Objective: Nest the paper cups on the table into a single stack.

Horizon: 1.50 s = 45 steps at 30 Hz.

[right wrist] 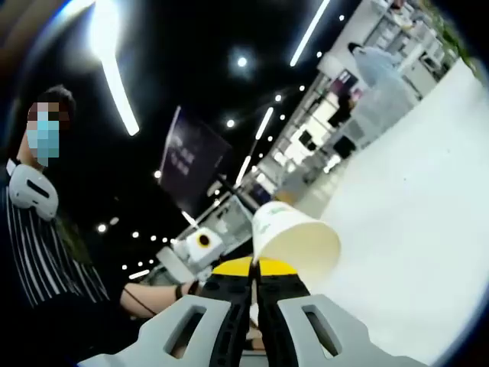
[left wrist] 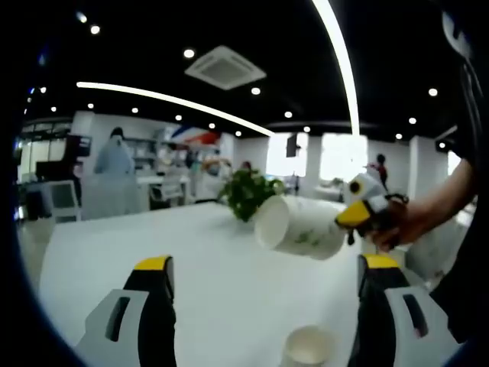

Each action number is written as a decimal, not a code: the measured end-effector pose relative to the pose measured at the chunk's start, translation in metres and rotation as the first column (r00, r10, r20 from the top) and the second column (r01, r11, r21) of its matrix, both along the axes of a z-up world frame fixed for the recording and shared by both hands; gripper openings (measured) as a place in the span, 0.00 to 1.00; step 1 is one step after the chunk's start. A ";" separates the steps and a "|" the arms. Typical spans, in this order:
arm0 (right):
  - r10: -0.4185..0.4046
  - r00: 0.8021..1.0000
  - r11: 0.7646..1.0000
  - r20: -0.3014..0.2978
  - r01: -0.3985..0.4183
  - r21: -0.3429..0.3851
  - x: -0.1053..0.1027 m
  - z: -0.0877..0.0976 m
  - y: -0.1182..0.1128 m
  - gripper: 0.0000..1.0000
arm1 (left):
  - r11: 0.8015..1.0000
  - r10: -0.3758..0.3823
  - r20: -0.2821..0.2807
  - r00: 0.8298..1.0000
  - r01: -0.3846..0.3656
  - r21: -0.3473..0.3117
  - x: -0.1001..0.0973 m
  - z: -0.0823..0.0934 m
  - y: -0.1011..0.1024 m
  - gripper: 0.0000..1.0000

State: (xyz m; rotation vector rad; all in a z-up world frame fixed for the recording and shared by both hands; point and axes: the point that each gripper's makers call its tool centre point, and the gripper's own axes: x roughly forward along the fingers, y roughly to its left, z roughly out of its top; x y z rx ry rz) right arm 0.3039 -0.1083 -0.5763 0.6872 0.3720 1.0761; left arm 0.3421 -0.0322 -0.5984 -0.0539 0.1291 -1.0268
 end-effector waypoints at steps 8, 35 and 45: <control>0.070 0.996 0.980 0.050 -0.059 -0.191 0.007 0.007 0.000 0.00 | 1.000 0.007 0.005 1.000 -0.007 0.004 0.000 -0.002 0.002 0.98; 0.297 0.954 0.763 0.040 -0.212 -0.611 0.009 0.043 0.002 0.00 | 0.998 0.049 -0.005 0.999 -0.049 0.035 -0.001 -0.014 0.019 0.98; 0.417 0.909 0.620 0.015 -0.273 -0.736 0.001 0.041 0.009 0.00 | 0.996 0.073 0.001 0.997 -0.073 0.048 0.003 -0.016 0.026 0.98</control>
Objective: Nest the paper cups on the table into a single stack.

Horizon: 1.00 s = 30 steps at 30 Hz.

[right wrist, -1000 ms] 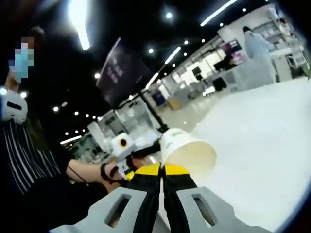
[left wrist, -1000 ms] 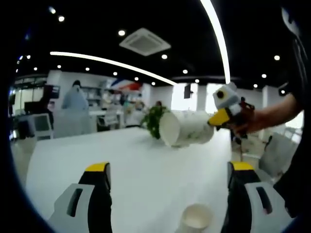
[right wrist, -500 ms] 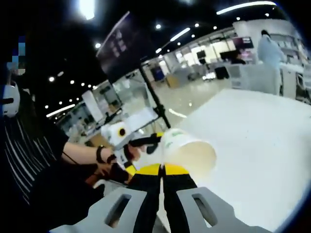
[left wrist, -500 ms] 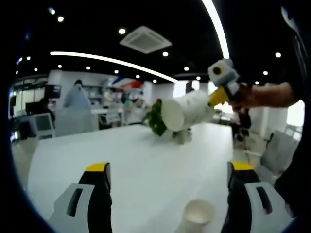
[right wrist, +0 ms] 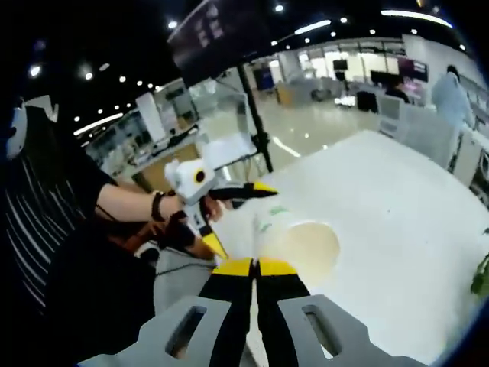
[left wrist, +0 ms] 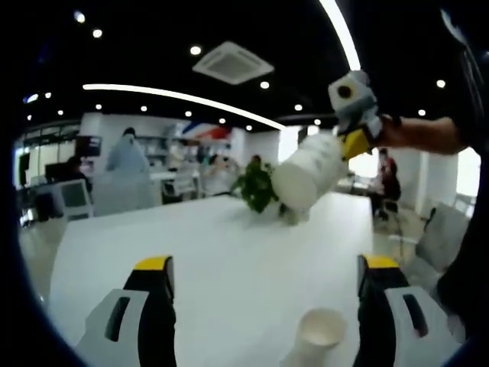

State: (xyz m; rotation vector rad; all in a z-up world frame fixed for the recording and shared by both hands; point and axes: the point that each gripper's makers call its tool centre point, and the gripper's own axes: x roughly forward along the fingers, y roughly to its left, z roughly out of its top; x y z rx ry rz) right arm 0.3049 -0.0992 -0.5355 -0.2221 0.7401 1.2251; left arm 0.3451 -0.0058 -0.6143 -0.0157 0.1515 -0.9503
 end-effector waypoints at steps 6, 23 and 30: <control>0.066 0.998 0.993 0.023 -0.063 -0.099 -0.007 -0.010 0.005 0.00 | 1.000 0.006 0.004 1.000 -0.006 0.015 0.001 -0.004 0.003 0.98; 0.184 0.983 0.943 -0.027 -0.184 -0.278 -0.023 -0.056 0.016 0.00 | 0.997 -0.008 0.004 1.000 0.007 0.077 -0.006 -0.021 0.007 0.98; 0.227 0.973 0.911 -0.050 -0.230 -0.343 -0.029 -0.075 0.021 0.00 | 0.996 -0.017 0.001 1.000 0.017 0.087 -0.011 -0.026 0.009 0.98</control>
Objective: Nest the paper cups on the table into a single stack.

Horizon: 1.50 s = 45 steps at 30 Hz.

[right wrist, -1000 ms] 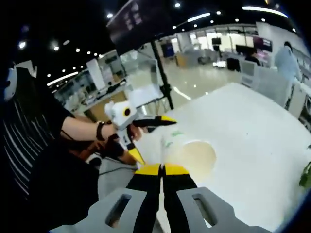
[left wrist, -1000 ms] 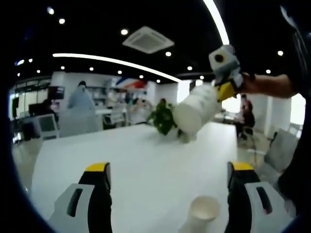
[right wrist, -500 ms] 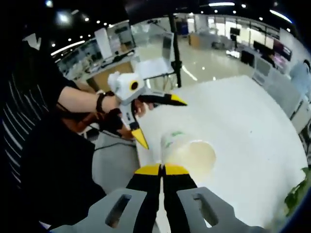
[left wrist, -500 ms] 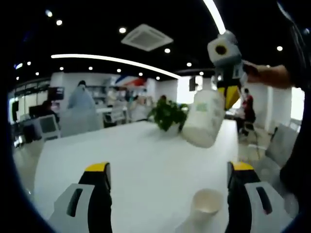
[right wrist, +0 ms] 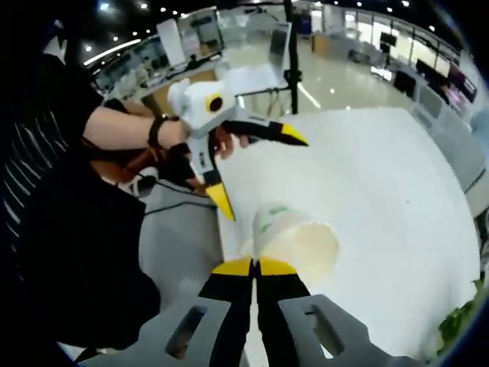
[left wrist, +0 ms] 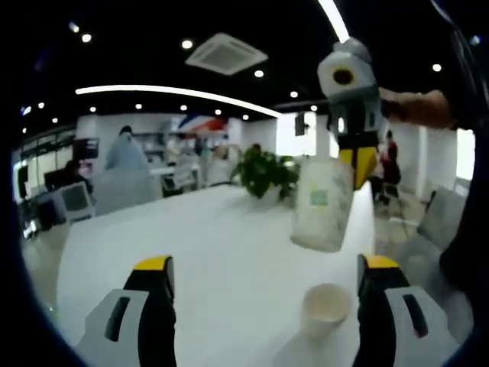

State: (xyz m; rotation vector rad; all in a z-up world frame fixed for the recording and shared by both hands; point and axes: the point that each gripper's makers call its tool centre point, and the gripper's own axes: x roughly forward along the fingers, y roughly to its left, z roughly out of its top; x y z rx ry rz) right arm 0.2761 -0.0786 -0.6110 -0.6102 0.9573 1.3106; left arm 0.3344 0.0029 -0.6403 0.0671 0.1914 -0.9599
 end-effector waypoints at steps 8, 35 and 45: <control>0.086 0.996 0.991 0.002 -0.085 -0.106 -0.010 -0.030 0.003 0.00 | 1.000 -0.015 -0.006 1.000 0.015 0.009 -0.008 -0.004 -0.002 0.98; 0.246 0.969 0.927 -0.009 -0.238 -0.290 -0.028 -0.079 0.001 0.00 | 0.999 -0.044 -0.041 0.998 0.045 0.025 -0.027 -0.021 0.002 0.98; 0.302 0.953 0.895 0.005 -0.282 -0.345 -0.027 -0.091 -0.001 0.00 | 0.998 -0.054 -0.060 0.997 0.056 0.040 -0.032 -0.027 0.001 0.98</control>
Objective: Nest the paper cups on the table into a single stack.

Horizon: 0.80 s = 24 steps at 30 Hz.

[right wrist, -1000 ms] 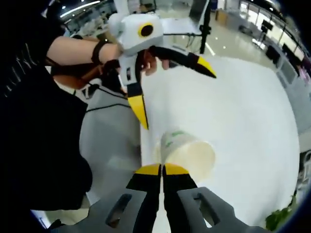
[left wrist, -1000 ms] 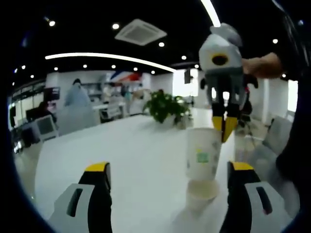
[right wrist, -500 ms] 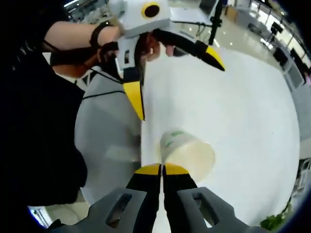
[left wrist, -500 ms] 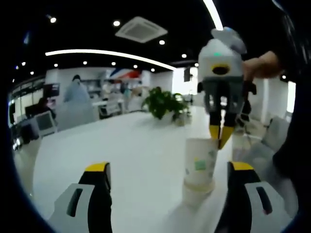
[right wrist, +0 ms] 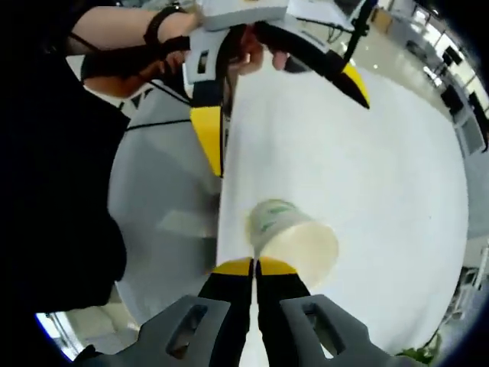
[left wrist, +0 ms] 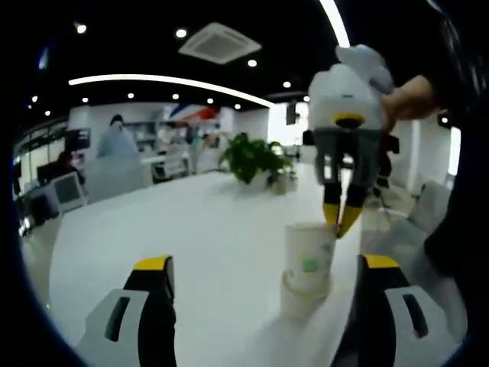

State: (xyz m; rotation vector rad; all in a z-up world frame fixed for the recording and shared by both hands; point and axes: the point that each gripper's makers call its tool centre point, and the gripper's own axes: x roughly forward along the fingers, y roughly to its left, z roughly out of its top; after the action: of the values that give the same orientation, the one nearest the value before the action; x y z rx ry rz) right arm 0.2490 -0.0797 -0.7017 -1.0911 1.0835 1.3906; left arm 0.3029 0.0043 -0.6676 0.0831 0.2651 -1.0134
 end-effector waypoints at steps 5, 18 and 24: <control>0.023 1.000 1.000 0.003 -0.023 -0.017 -0.001 -0.007 0.001 0.00 | 1.000 -0.008 0.001 1.000 0.008 0.000 -0.001 0.000 -0.001 0.98; 0.080 0.997 0.996 -0.002 -0.080 -0.049 -0.002 -0.020 0.004 0.00 | 1.000 -0.005 -0.012 1.000 0.005 0.007 -0.003 -0.005 0.002 0.98; 0.104 0.995 0.993 -0.005 -0.104 -0.060 -0.003 -0.026 0.007 0.00 | 1.000 -0.002 -0.016 1.000 0.002 0.008 -0.004 -0.006 0.002 0.98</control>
State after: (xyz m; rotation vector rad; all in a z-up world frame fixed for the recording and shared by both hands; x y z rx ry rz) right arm 0.2457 -0.0723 -0.7277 -1.2051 1.0891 1.4483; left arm 0.2990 0.0063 -0.6736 0.0825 0.2834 -1.0153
